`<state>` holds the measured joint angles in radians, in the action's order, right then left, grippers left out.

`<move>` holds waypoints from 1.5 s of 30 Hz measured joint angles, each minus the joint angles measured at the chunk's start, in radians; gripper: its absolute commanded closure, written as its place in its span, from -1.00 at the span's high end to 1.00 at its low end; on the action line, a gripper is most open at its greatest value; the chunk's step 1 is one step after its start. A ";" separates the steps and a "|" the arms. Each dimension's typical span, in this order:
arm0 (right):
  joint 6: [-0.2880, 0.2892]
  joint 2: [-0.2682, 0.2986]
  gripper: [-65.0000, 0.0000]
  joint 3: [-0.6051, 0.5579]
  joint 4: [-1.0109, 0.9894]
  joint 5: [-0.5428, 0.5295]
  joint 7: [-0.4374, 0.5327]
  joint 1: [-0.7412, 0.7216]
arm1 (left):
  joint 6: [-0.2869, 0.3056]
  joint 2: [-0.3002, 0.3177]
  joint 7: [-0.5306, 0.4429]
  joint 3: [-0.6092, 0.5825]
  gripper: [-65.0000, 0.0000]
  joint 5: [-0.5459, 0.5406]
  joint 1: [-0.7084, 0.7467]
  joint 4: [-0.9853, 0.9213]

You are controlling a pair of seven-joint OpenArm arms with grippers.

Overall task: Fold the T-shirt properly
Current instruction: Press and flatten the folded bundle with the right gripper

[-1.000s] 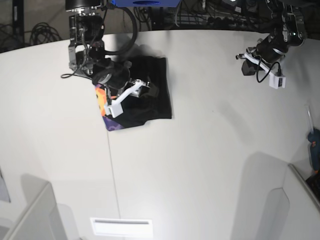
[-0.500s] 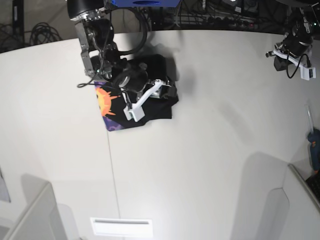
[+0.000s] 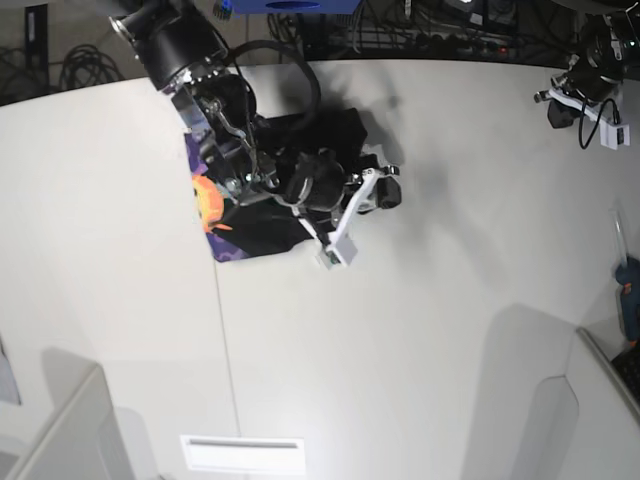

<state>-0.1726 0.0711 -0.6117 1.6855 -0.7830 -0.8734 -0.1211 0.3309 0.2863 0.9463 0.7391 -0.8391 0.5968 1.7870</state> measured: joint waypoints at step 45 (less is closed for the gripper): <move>-0.144 0.140 -1.00 0.140 0.045 -0.017 0.262 0.162 | 0.003 0.000 -0.003 0.000 -1.00 0.000 -0.001 -0.001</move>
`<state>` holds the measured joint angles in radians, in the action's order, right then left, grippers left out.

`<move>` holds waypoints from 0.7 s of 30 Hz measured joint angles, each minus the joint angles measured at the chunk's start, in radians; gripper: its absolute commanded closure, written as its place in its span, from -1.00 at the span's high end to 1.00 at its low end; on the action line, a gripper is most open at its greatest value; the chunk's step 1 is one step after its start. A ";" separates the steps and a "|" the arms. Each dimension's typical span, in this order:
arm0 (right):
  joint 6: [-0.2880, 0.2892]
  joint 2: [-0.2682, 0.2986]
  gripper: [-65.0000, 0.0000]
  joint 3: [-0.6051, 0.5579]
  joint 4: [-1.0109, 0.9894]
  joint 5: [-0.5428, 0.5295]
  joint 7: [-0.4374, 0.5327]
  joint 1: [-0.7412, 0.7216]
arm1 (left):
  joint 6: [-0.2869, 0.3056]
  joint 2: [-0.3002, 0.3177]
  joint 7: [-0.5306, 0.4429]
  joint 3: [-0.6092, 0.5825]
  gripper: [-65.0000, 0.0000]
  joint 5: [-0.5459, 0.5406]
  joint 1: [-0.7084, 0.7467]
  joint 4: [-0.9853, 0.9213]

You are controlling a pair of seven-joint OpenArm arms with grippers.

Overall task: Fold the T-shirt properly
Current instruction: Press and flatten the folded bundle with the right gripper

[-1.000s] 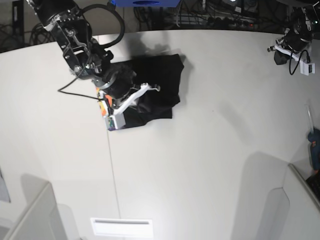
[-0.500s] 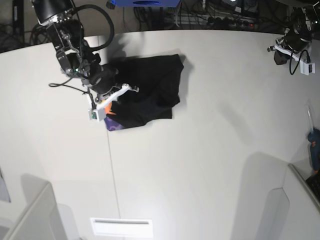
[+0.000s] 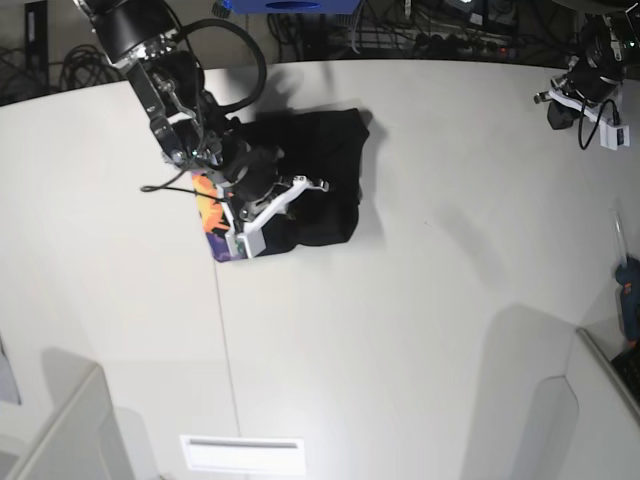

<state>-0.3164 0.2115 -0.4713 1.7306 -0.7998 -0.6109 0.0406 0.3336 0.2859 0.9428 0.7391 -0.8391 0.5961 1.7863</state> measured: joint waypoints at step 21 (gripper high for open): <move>0.002 -0.132 -1.00 -0.004 -0.180 0.008 -0.059 -0.103 | 0.011 -0.004 0.001 -0.008 -1.00 0.000 -0.024 0.005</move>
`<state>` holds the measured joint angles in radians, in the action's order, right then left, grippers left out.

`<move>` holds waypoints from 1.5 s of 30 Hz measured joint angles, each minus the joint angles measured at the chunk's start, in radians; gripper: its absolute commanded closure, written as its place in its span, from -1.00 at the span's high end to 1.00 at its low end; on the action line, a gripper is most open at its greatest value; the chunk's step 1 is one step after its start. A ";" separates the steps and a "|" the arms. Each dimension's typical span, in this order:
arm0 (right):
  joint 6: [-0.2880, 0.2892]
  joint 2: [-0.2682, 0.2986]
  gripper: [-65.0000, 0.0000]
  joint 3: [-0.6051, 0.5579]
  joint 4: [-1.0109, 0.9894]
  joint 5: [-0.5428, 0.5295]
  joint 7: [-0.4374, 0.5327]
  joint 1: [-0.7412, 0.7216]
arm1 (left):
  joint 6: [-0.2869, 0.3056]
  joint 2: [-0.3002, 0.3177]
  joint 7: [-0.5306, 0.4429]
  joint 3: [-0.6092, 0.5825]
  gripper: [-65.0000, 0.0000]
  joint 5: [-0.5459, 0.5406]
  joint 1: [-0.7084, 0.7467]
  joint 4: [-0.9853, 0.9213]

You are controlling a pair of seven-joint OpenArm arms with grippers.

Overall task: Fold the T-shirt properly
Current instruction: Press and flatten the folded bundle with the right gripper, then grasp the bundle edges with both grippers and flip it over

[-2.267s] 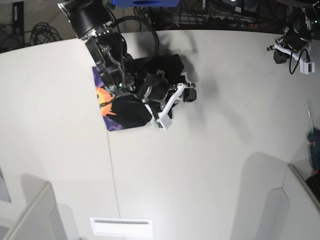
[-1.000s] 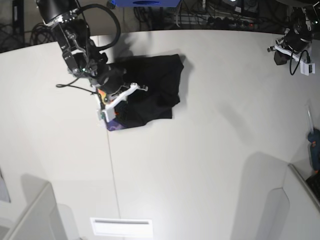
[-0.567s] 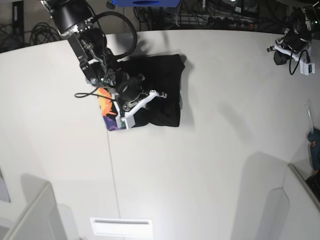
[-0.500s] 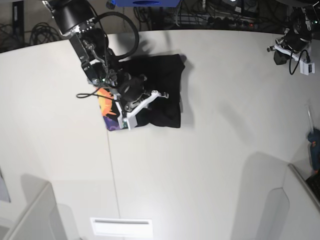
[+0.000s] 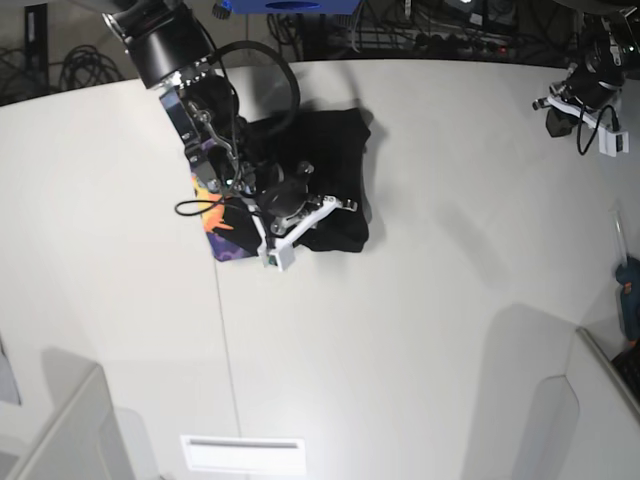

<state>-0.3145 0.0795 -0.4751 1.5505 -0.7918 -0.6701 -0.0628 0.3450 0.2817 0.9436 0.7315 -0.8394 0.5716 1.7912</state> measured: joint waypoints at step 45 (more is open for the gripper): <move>0.143 0.215 -1.00 0.392 0.432 -0.008 0.153 0.468 | 0.056 -0.105 -0.009 -0.597 0.90 -0.269 -0.328 -0.206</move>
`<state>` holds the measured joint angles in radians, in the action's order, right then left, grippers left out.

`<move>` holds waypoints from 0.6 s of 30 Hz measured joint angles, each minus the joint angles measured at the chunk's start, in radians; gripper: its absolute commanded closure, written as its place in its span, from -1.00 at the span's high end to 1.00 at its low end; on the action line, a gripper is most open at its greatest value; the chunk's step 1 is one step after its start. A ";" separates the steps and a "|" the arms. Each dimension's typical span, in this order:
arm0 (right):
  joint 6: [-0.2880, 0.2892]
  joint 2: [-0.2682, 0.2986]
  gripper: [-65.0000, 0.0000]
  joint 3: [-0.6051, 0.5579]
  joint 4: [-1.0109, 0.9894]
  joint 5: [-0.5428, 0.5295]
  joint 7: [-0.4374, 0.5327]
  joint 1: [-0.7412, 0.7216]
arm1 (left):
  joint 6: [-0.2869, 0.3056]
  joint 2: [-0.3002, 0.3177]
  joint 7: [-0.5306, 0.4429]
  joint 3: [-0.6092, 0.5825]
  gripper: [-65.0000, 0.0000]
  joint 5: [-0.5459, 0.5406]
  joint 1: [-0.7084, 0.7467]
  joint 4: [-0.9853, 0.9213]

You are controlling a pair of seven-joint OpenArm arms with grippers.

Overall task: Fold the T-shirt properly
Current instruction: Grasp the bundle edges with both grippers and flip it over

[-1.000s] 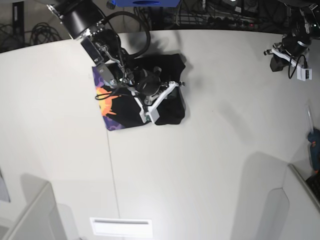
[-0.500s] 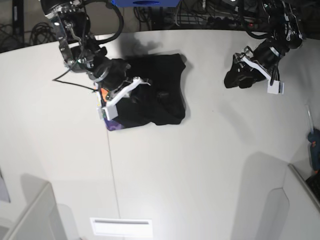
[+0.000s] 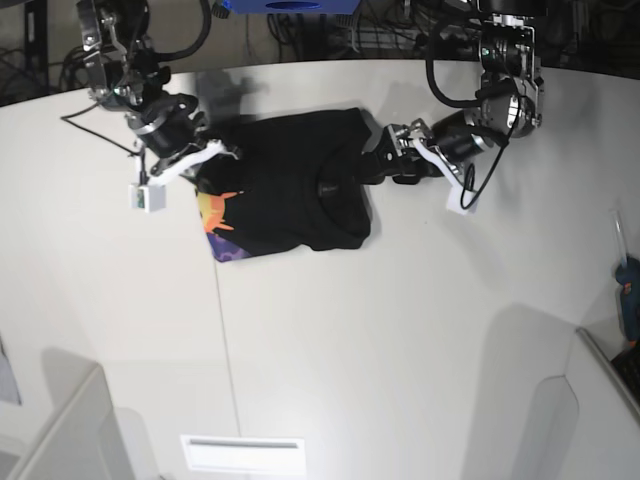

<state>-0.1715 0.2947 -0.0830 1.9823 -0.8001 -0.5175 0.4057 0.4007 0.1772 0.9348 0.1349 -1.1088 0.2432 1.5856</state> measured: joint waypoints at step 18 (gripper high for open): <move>0.076 -0.004 -1.00 0.170 0.000 0.004 0.009 0.032 | 0.031 -0.162 -0.032 -0.005 0.89 0.198 -0.108 -0.146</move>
<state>-0.0952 0.2905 0.0872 1.9820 -0.7963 -0.5083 0.4381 0.4313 0.0154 0.9031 0.1299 -0.9108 0.1356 1.4399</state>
